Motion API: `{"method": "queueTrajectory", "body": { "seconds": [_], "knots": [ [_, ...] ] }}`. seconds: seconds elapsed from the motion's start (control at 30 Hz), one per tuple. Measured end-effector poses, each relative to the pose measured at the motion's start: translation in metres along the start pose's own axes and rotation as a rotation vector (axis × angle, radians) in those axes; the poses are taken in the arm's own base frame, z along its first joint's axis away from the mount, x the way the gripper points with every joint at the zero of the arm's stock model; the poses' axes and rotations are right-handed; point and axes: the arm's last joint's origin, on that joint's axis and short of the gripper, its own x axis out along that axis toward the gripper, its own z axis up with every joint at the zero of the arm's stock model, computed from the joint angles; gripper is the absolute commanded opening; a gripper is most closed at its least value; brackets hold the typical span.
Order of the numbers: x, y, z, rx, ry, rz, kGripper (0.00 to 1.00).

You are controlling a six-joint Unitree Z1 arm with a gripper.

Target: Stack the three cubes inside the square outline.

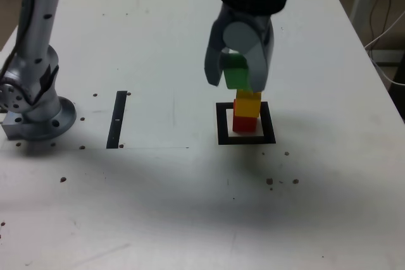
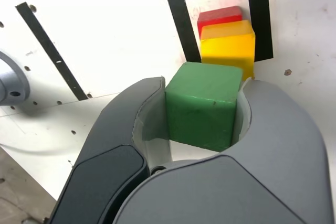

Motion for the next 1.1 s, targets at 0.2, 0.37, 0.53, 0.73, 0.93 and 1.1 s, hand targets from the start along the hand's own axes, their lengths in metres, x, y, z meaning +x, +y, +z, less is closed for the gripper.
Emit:
{"method": "queueTrajectory", "body": {
  "seconds": [0.2, 0.37, 0.53, 0.73, 0.93, 1.1],
  "knots": [
    [0.006, 0.001, 0.008, 0.0, 0.004, -0.001, 0.25],
    [0.009, 0.002, 0.012, 0.001, -0.001, 0.015, 0.34],
    [0.012, 0.003, 0.014, 0.002, -0.005, 0.027, 0.86],
    [0.018, 0.007, 0.014, -0.005, 0.0, 0.025, 1.0],
    [0.019, 0.007, 0.014, -0.004, 0.001, 0.024, 1.0],
    [0.02, 0.007, 0.014, -0.004, 0.002, 0.024, 1.0]
  ]
}}
